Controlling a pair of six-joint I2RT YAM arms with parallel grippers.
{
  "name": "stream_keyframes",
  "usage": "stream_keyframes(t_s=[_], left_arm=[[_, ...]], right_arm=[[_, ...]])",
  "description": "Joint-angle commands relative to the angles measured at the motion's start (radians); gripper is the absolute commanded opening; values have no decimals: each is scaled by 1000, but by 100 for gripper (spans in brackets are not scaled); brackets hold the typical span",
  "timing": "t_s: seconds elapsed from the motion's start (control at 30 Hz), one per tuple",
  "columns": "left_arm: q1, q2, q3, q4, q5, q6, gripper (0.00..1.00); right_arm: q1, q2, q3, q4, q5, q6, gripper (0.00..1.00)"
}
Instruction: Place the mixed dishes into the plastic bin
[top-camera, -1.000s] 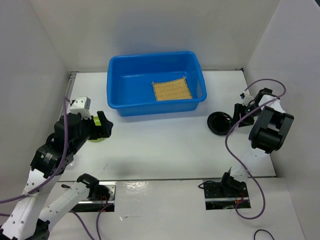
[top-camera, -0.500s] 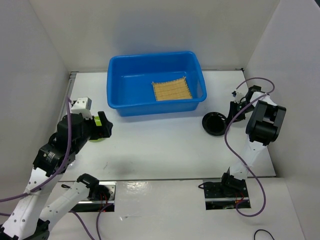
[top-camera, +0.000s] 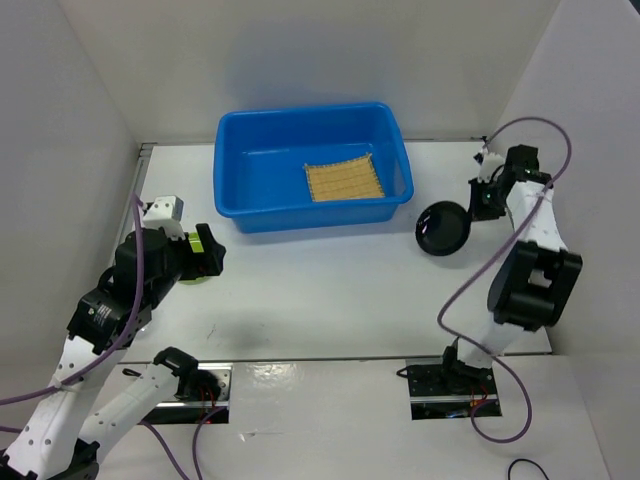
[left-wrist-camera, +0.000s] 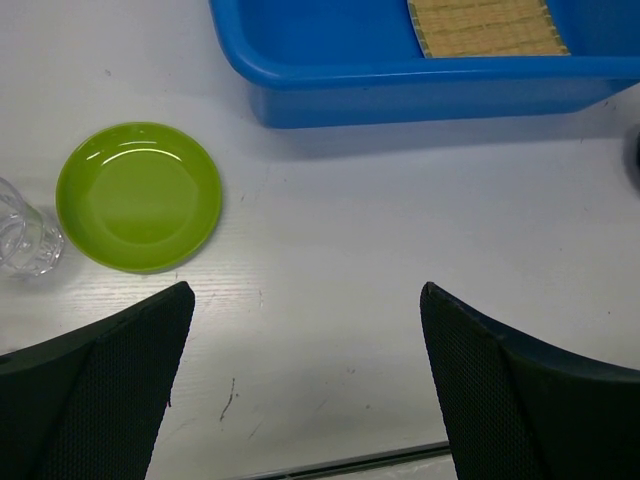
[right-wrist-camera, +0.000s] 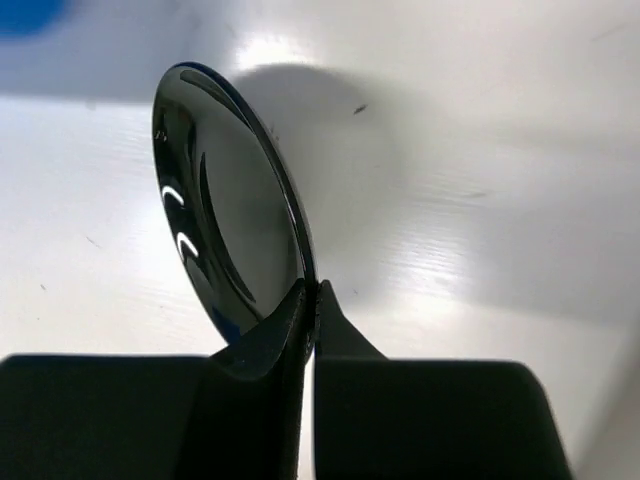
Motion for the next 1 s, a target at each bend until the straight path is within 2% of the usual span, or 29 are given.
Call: stream_keyframes(t_s=[0.0, 0.23, 0.33, 0.4, 0.57, 0.63, 0.73, 0.77, 0.97], left_arm=[[-3, -7, -7, 53, -13, 15, 100], [-3, -7, -7, 53, -13, 15, 100], [-3, 2, -7, 53, -24, 15, 100], [-3, 13, -7, 53, -33, 6, 100], [-3, 45, -7, 53, -33, 6, 100], [-3, 55, -7, 53, -44, -4, 100], [-3, 80, -7, 53, -66, -15, 100], [-3, 91, -7, 53, -76, -15, 100], [-3, 149, -16, 53, -99, -24, 100]], right_arm=[[45, -261, 83, -10, 90, -6, 0], [103, -424, 328, -94, 171, 30, 0], [194, -424, 448, -94, 214, 64, 0], [247, -374, 519, -108, 153, 77, 0], [284, -58, 782, -183, -120, 75, 0], [361, 37, 846, -183, -120, 84, 0], [434, 268, 981, -183, -81, 93, 0], [448, 315, 1054, -201, -71, 84, 0], [525, 566, 1253, -202, 37, 66, 0]])
